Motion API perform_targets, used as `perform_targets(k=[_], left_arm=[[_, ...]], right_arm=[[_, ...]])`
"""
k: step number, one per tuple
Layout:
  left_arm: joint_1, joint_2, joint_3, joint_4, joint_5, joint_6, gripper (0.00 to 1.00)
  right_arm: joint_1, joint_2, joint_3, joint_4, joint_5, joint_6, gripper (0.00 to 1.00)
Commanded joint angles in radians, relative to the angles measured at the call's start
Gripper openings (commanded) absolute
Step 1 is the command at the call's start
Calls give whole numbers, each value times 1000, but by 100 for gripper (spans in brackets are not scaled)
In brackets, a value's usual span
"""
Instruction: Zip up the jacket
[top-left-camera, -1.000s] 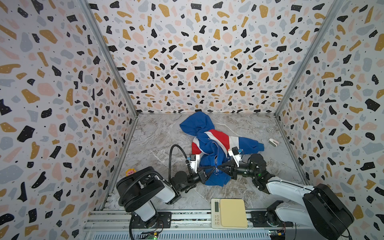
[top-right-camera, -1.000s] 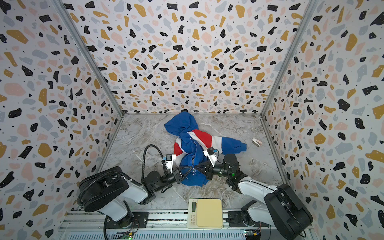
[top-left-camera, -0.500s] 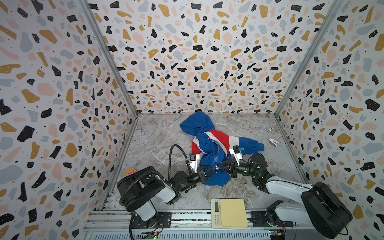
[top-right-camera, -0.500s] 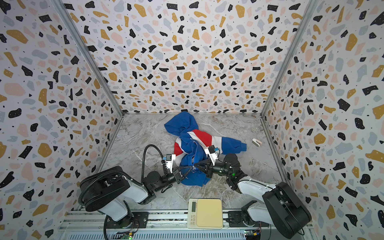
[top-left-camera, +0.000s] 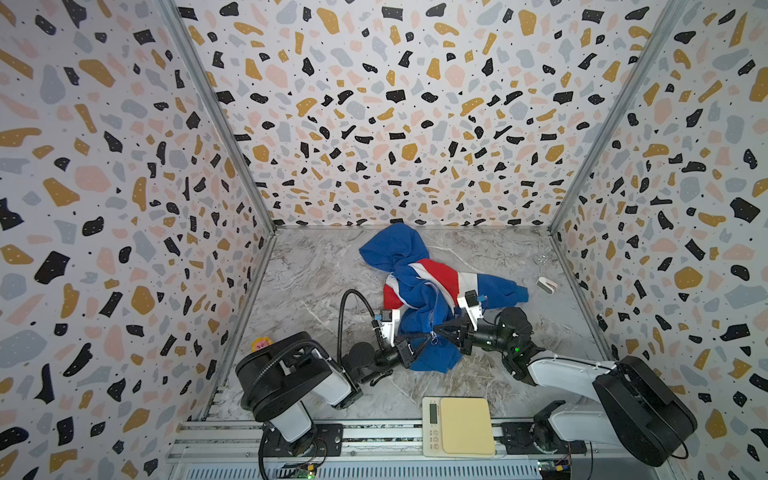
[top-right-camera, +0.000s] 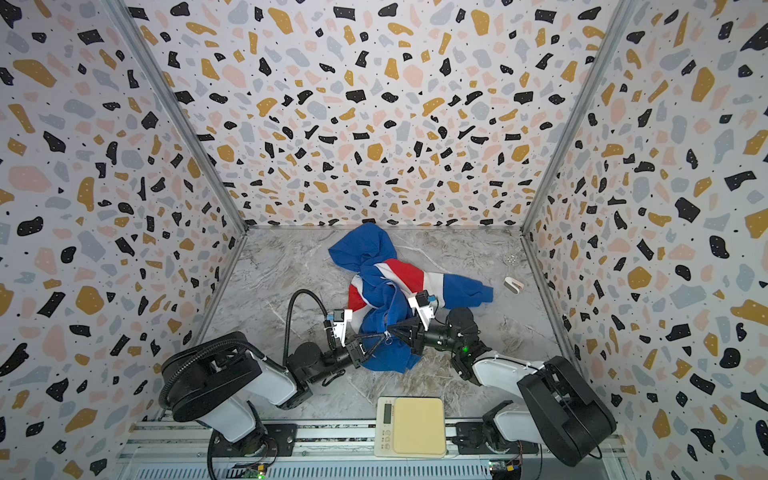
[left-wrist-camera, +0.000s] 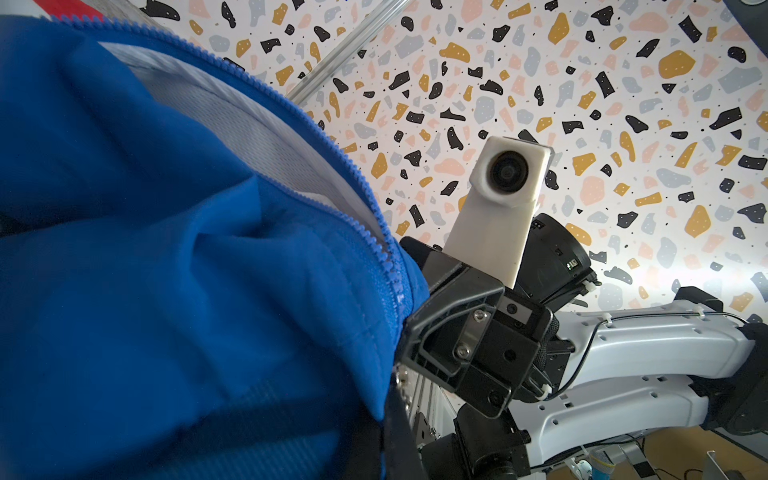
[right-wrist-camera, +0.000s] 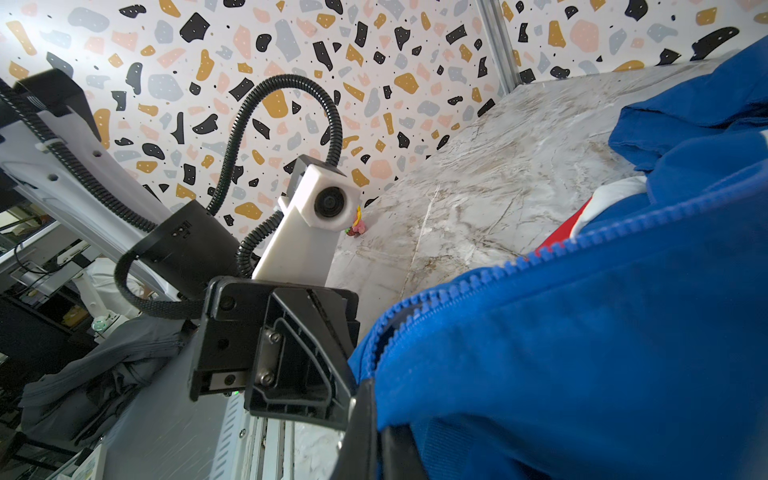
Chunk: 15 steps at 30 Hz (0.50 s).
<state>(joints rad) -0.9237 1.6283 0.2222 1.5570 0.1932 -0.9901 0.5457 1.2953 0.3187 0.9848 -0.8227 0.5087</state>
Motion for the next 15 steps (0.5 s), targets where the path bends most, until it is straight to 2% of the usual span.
perform_targets(k=[1,8,15], left_arm=[[0,-11,-7,106,20,1,0],[-1,-21,-7,99,23,1,0],[-1,-25,-26,106,22,-1,0]], right_arm=[[10,-6,5,31,-4,-19,0],[9,-47,6,-15,53,-57,0],[1,-116,-37,15,133,-88,0]])
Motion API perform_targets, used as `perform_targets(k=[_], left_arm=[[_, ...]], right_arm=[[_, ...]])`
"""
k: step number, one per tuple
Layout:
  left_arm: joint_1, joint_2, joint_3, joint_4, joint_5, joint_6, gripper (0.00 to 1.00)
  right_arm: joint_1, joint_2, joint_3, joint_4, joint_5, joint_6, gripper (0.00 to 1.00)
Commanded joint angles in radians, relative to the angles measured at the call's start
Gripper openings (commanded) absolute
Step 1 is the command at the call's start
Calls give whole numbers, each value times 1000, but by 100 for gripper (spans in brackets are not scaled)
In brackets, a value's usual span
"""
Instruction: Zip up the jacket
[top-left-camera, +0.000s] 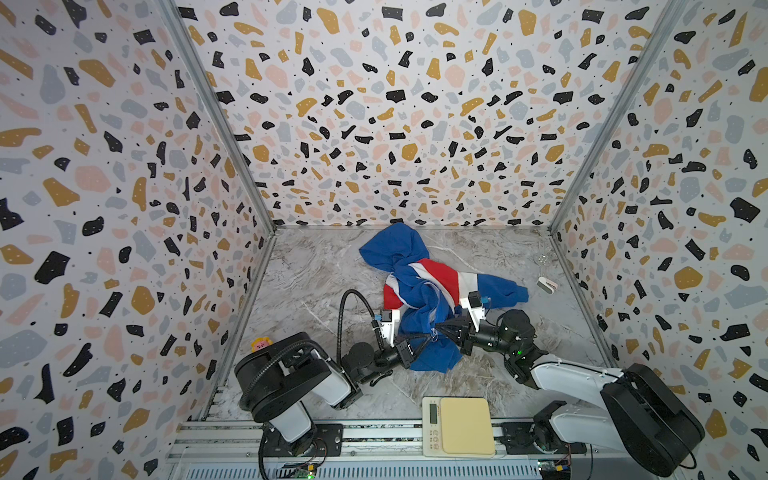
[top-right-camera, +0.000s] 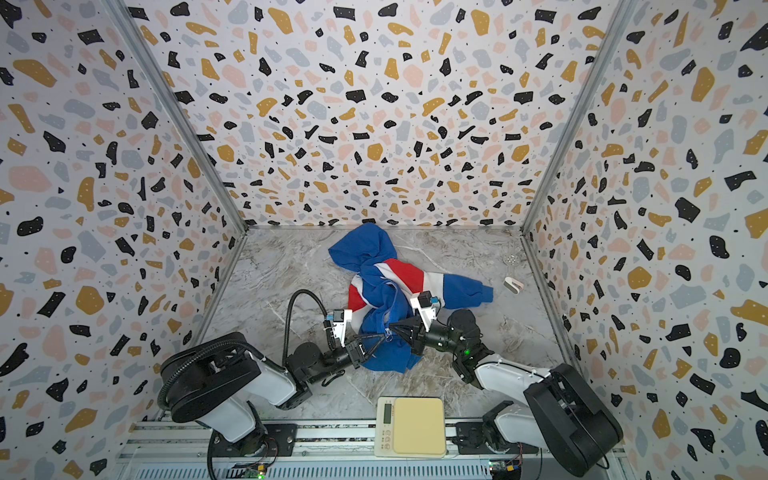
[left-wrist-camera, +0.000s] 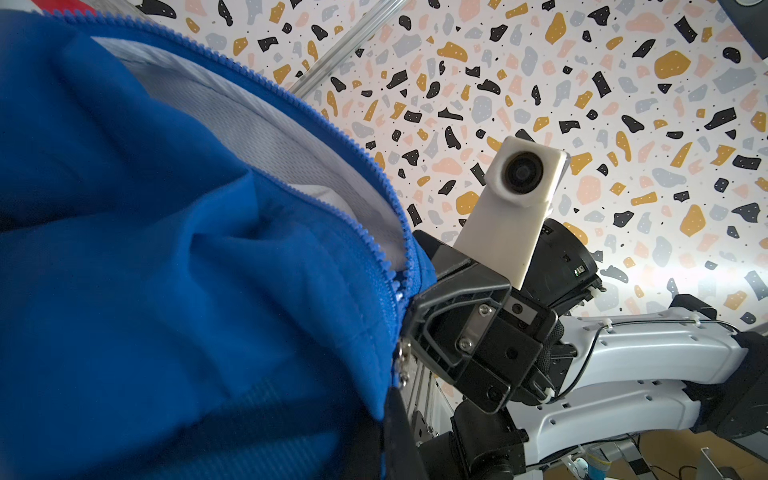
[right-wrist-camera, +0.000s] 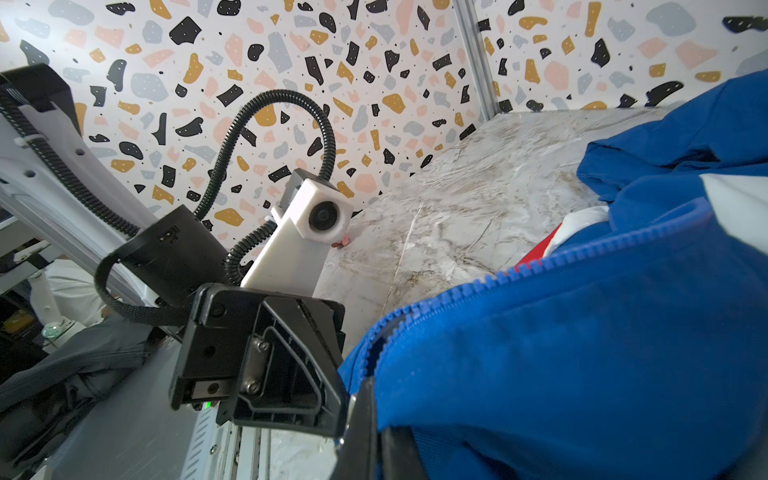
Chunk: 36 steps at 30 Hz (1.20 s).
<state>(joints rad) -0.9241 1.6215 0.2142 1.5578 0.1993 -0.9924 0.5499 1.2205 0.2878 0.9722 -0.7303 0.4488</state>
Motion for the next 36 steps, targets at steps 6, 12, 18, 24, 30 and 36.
perform_targets(k=[6,12,18,24,30,36], left_arm=[[-1,-35,-23,87,11,7,0],[0,-65,14,51,4,18,0],[2,-81,39,78,-16,-5,0],[5,-46,31,214,-37,-78,0],[6,-5,26,288,-69,-123,0],[6,-10,47,288,-59,-126,0]], right_arm=[[-22,-36,30,-46,-58,-27,0],[-21,-13,23,-16,-143,0,0],[-22,-40,-18,82,-111,61,0],[-22,-47,-45,183,-70,119,0],[-22,-44,-52,203,-66,130,0],[-21,-37,-50,216,-52,141,0]])
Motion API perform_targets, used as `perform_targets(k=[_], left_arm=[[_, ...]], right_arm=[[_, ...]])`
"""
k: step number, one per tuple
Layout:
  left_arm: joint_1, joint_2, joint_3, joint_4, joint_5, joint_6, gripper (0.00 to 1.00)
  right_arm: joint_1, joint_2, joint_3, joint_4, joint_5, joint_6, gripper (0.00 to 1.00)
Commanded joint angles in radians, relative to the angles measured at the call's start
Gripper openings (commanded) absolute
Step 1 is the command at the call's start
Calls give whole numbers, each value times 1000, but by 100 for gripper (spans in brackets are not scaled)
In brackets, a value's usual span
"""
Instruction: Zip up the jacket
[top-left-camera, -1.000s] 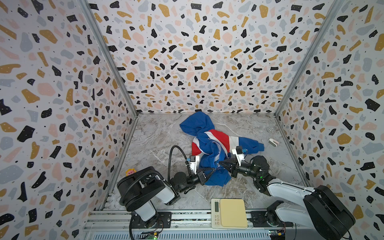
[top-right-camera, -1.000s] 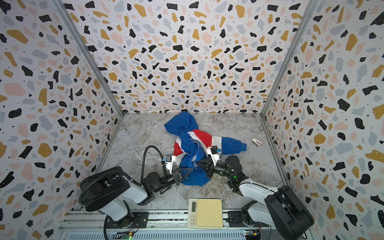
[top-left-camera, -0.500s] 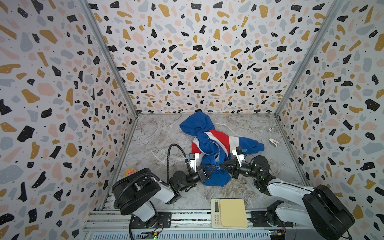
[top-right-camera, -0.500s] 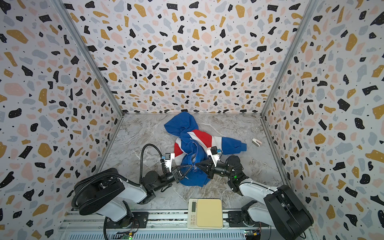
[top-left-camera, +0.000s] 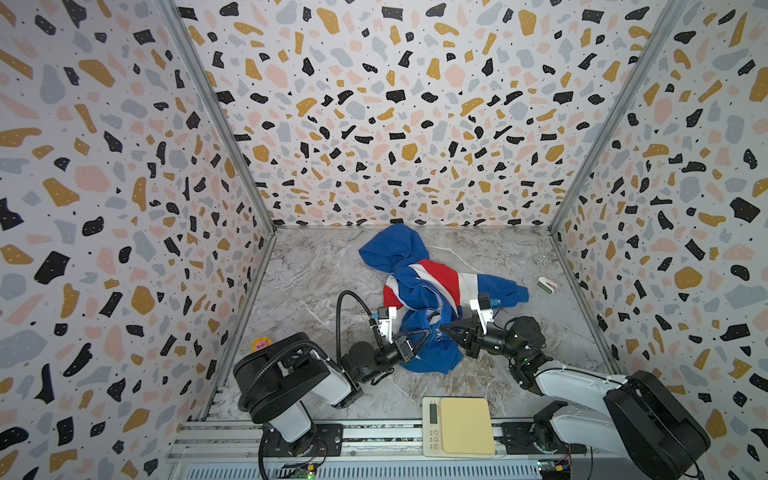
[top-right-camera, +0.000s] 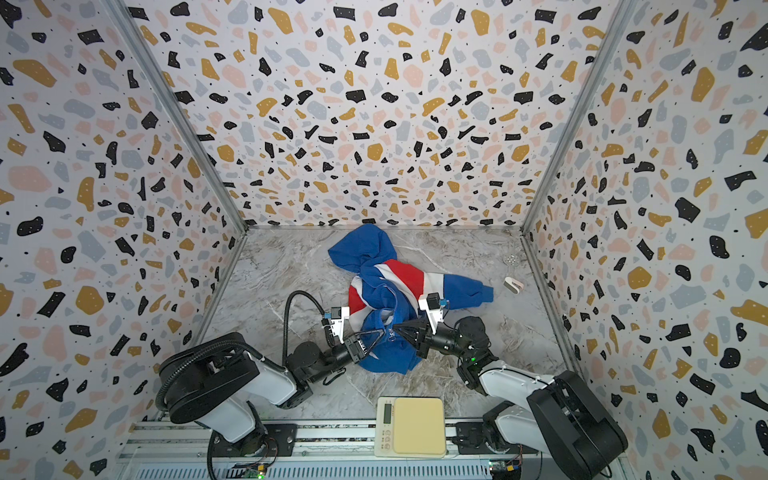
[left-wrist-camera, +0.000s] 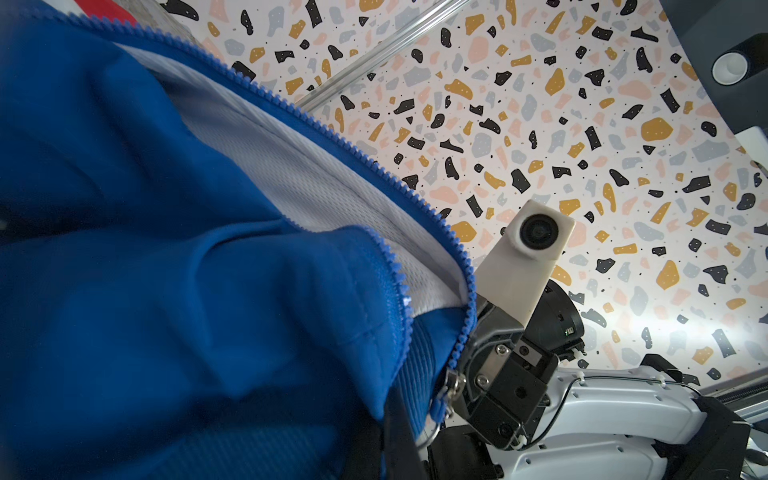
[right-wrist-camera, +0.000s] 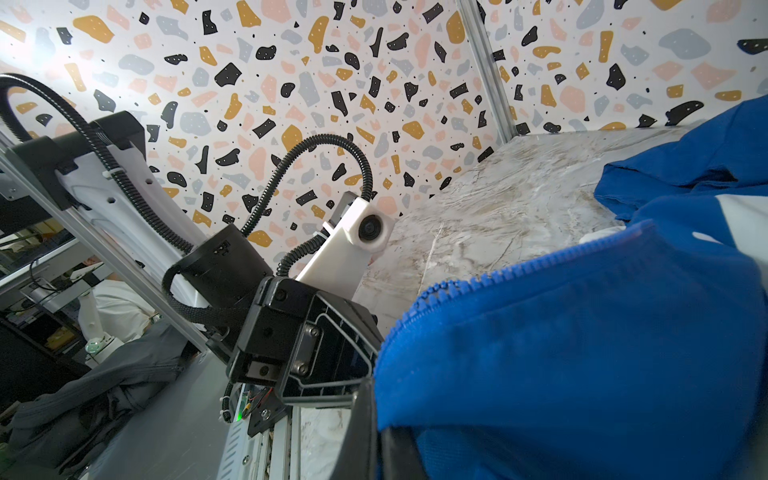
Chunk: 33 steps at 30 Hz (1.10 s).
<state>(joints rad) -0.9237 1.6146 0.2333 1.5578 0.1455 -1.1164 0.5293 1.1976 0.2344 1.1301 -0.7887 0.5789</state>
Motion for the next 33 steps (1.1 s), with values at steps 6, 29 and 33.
perform_targets(k=[6,29,33], left_arm=[[5,-35,18,288,-12,-3,0],[6,-68,-3,288,-12,-5,0],[6,-64,-8,288,-11,-2,0]], right_arm=[[5,18,7,57,19,13,0],[34,58,32,67,42,21,0],[35,64,33,73,43,23,0]])
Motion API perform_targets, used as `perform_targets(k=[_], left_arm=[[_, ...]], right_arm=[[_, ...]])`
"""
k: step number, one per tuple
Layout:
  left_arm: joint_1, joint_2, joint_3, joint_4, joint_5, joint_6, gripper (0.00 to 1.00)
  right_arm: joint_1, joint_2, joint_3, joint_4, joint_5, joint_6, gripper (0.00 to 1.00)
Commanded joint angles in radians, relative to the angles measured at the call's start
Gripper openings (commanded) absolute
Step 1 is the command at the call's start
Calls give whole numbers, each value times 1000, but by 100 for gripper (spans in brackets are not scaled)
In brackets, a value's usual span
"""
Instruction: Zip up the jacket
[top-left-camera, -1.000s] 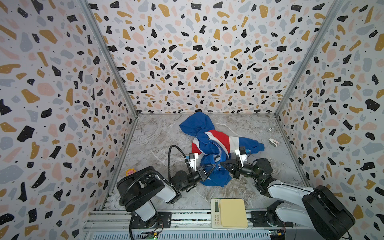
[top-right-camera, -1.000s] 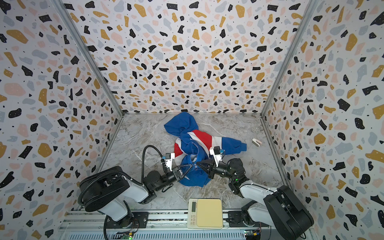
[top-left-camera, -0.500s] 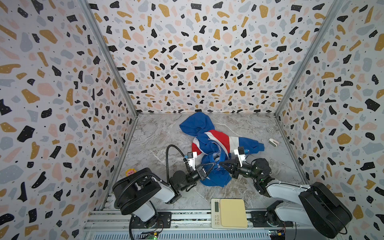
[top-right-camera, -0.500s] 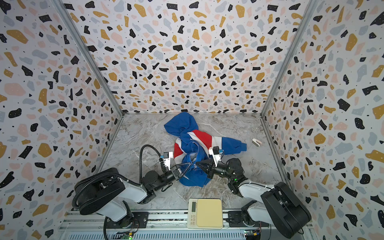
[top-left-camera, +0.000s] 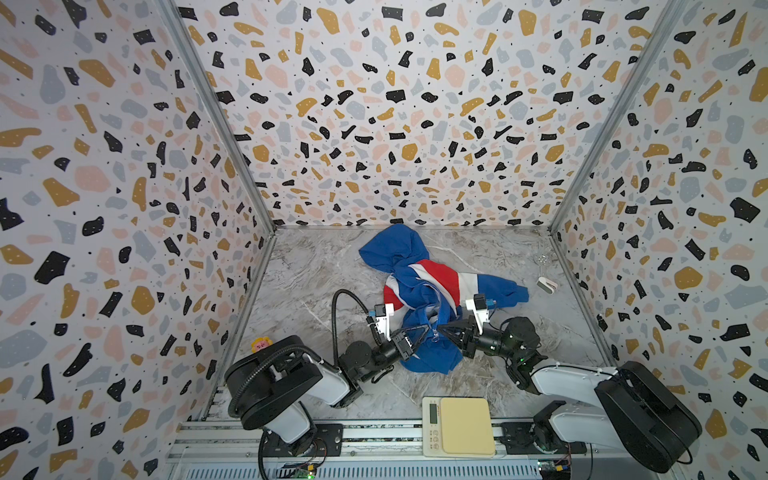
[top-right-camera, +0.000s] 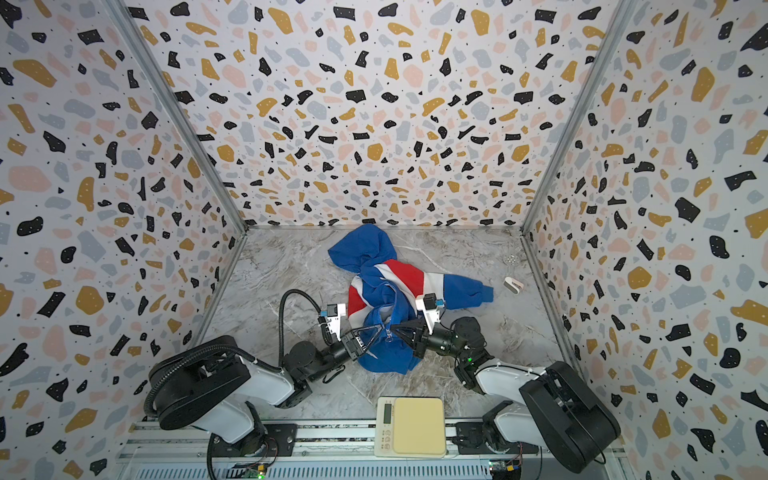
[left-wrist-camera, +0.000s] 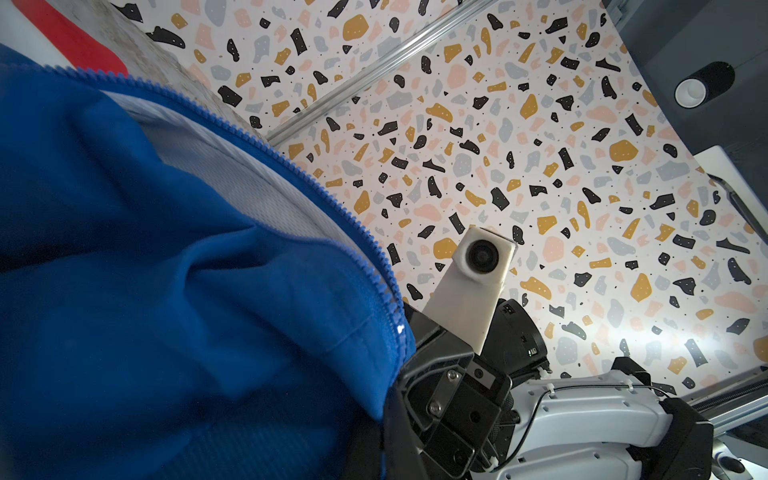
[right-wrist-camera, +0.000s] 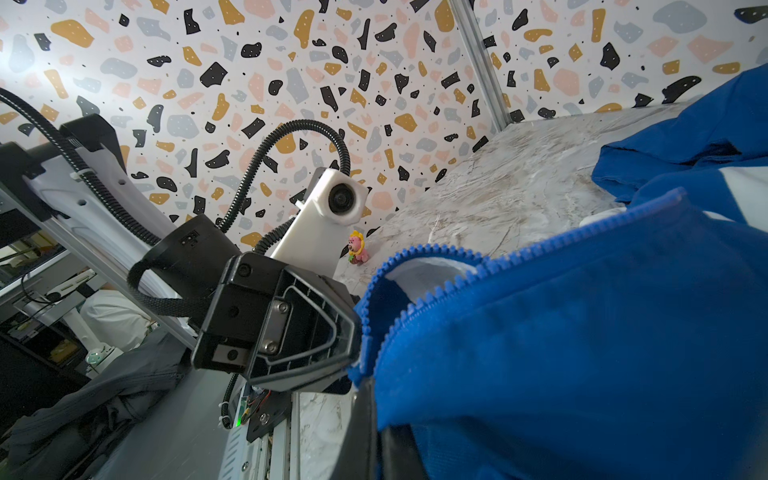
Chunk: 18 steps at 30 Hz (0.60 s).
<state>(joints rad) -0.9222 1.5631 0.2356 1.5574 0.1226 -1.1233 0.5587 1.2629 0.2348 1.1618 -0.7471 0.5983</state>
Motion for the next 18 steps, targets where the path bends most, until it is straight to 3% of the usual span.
perform_targets(k=[1,18], left_arm=[[4,-10,-10,288,11,6,0],[4,45,0,288,28,14,0]], right_arm=[[6,-1,35,44,4,5,0],[6,25,45,56,8,15,0]])
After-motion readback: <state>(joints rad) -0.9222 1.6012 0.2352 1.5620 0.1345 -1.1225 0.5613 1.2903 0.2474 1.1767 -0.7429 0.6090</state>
